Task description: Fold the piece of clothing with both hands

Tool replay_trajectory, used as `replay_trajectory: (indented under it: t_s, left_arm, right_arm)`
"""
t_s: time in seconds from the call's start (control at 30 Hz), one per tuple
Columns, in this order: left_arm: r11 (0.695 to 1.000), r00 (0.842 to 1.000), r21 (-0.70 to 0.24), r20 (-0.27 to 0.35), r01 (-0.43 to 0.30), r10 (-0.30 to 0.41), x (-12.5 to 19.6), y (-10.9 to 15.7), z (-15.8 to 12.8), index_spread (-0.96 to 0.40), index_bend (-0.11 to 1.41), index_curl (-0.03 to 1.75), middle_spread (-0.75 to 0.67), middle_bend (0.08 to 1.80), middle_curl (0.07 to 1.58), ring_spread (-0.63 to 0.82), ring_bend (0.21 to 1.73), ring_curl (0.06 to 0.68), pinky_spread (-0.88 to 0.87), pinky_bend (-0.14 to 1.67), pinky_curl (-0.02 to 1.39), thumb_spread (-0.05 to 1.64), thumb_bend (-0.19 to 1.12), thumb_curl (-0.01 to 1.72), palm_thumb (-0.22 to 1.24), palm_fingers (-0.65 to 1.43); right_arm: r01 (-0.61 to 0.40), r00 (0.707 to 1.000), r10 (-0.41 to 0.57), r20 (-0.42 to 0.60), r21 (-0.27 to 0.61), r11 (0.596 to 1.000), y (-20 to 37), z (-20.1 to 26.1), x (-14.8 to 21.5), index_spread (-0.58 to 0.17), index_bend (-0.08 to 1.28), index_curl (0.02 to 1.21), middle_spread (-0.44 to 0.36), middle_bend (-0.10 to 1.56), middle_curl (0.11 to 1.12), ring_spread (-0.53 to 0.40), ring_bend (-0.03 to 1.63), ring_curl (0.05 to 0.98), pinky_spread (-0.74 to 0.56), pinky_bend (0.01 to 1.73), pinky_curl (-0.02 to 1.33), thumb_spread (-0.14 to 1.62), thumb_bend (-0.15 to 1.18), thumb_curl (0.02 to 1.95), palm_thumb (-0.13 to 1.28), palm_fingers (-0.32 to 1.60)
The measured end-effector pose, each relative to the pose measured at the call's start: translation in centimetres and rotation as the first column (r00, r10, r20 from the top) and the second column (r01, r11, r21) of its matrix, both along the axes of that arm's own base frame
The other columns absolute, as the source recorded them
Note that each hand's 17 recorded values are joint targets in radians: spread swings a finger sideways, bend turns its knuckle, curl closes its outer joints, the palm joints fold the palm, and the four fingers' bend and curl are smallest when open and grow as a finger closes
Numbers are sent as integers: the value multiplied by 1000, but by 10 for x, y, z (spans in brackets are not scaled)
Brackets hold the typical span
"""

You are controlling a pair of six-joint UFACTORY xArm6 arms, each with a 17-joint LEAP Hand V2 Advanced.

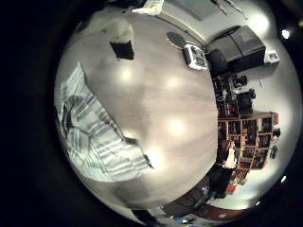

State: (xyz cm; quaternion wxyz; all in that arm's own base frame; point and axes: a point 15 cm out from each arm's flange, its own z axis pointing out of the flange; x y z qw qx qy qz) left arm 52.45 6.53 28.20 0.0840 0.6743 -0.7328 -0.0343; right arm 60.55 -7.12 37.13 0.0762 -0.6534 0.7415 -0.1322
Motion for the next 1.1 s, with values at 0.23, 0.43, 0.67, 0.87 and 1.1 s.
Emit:
replay_trajectory:
  t_s: [0.23,0.43,0.67,0.87,1.1]
  left_arm:
    - [996,994,-78,-88,52,-58,-47,-31,-24,-38,169,668,262,185,448,431,620,274,507,186,617,1174,-22,381,456,-5]
    - [994,997,-92,-47,62,-66,-64,-47,-62,-8,180,581,274,180,408,461,588,254,543,195,538,1183,-19,370,456,29]
    - [993,995,-90,-53,81,-86,-69,-65,-72,2,184,519,270,172,370,471,563,244,542,200,480,1186,-19,360,452,54]
    - [993,995,-88,-57,80,-85,-69,-66,-74,4,185,481,271,171,345,474,545,237,540,204,445,1190,-18,355,446,69]
    - [992,993,-89,-75,85,-92,-68,-73,-84,4,187,452,268,169,323,475,534,233,536,209,415,1192,-17,353,445,80]
  right_arm:
    - [197,951,-162,-264,110,974,-55,-23,-81,-245,164,369,41,512,427,63,992,380,365,1019,525,1261,-32,333,355,195]
    - [266,909,-207,-361,122,956,-72,-59,-98,-184,173,360,81,535,426,58,1008,369,332,992,502,1229,-27,316,302,232]
    - [297,871,-217,-440,121,947,-76,-102,-101,-159,182,362,91,539,420,53,1003,353,292,980,482,1200,-23,312,275,249]
    - [312,847,-220,-483,118,943,-73,-127,-101,-155,179,362,94,539,417,51,1001,340,278,981,466,1186,-21,311,270,256]
    - [317,830,-206,-517,133,939,-66,-148,-100,-155,178,364,85,522,409,31,1022,333,244,987,447,1173,-20,312,271,279]
